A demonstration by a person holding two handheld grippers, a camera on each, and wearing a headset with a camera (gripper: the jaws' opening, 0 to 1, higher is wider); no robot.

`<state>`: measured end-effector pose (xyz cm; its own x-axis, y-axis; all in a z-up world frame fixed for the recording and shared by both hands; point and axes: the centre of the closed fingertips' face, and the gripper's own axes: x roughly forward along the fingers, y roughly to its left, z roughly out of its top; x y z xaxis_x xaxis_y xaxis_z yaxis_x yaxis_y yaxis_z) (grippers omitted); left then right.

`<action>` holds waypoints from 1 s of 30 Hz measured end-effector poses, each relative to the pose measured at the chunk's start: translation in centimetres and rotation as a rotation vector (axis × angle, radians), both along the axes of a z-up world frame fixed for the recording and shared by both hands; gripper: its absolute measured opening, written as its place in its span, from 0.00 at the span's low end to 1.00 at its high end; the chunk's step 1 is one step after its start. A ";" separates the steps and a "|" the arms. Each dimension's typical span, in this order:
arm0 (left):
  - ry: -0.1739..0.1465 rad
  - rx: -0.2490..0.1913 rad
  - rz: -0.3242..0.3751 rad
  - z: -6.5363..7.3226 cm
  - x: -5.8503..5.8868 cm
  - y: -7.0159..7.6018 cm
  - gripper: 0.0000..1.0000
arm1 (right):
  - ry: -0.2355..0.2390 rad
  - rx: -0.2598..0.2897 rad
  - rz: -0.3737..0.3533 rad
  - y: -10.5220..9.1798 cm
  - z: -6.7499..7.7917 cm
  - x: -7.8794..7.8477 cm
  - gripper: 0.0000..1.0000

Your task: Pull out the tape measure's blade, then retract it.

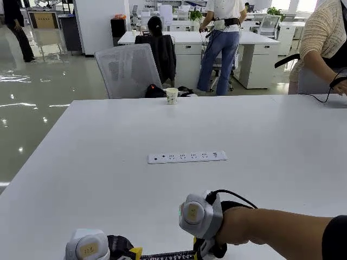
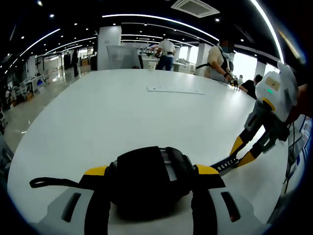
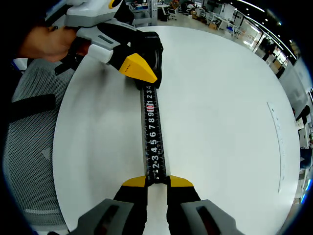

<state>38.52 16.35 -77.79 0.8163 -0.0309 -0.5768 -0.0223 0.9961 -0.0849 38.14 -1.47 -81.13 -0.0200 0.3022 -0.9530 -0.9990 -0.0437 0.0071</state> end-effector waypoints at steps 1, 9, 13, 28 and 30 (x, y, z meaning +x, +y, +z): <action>0.001 -0.002 0.001 0.0 0.0 0.0 0.63 | 0.000 0.000 -0.001 0.0 0.0 0.0 0.11; 0.014 -0.010 -0.001 -0.1 0.0 0.0 0.62 | 0.003 0.003 -0.008 0.4 0.0 -0.1 0.11; 0.014 -0.009 -0.001 -0.1 0.0 -0.1 0.62 | 0.003 0.004 -0.004 0.7 0.0 -0.1 0.11; 0.014 -0.010 0.001 -0.1 0.0 0.0 0.62 | 0.007 0.012 -0.011 1.5 0.0 -0.2 0.11; 0.017 -0.011 0.001 -0.1 0.0 0.0 0.62 | 0.010 0.012 -0.021 1.6 0.0 -0.1 0.11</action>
<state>38.51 16.35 -77.87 0.8062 -0.0369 -0.5904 -0.0245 0.9951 -0.0956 38.00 0.16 -81.16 -0.0227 0.3145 -0.9490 -0.9996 -0.0232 0.0162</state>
